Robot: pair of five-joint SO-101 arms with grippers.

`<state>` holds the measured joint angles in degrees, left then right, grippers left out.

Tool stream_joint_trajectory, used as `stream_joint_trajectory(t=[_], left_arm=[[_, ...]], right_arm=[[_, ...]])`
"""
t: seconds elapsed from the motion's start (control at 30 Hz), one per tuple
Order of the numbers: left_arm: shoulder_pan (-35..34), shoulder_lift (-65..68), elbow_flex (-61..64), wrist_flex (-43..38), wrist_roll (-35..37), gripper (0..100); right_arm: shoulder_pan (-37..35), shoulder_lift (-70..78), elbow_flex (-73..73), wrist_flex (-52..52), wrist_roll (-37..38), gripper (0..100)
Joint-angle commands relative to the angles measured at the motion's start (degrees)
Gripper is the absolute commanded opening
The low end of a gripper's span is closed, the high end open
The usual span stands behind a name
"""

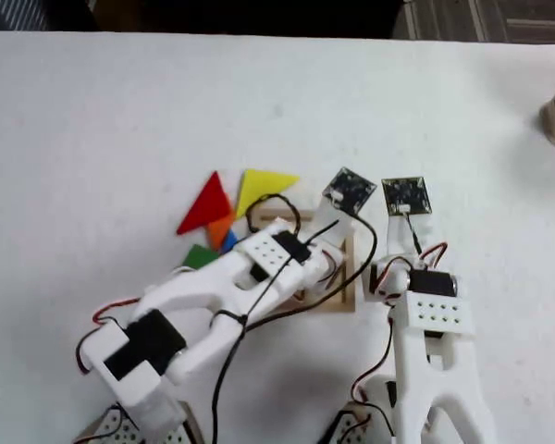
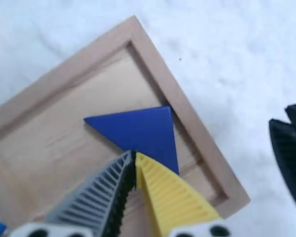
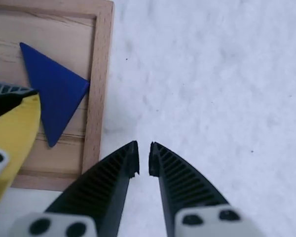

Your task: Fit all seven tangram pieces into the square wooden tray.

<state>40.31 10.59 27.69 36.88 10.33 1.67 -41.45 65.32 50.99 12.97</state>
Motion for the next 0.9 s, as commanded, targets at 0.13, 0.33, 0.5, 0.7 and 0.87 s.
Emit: stream_joint_trajectory(t=[0.13, 0.33, 0.5, 0.7, 0.87], left_arm=[[0.31, -0.4, -2.73, -5.36, 7.82, 2], [1.54, -0.48, -2.64, -4.84, 8.35, 2], [-0.66, -2.68, -3.25, 2.64, 8.18, 2], [1.1, -4.97, -0.53, 7.91, 7.56, 2], [6.37, -4.88, 2.81, 0.44, 4.4, 2]], right_arm=[[1.71, -2.07, -2.29, -0.57, -0.35, 4.6], [1.71, -2.07, -2.29, -0.66, -0.35, 4.6], [1.89, -2.07, -2.29, -0.75, -0.35, 4.6], [2.07, -2.07, -2.29, -0.57, -0.35, 4.6], [2.07, -2.07, -2.46, -0.57, -0.35, 4.6]])
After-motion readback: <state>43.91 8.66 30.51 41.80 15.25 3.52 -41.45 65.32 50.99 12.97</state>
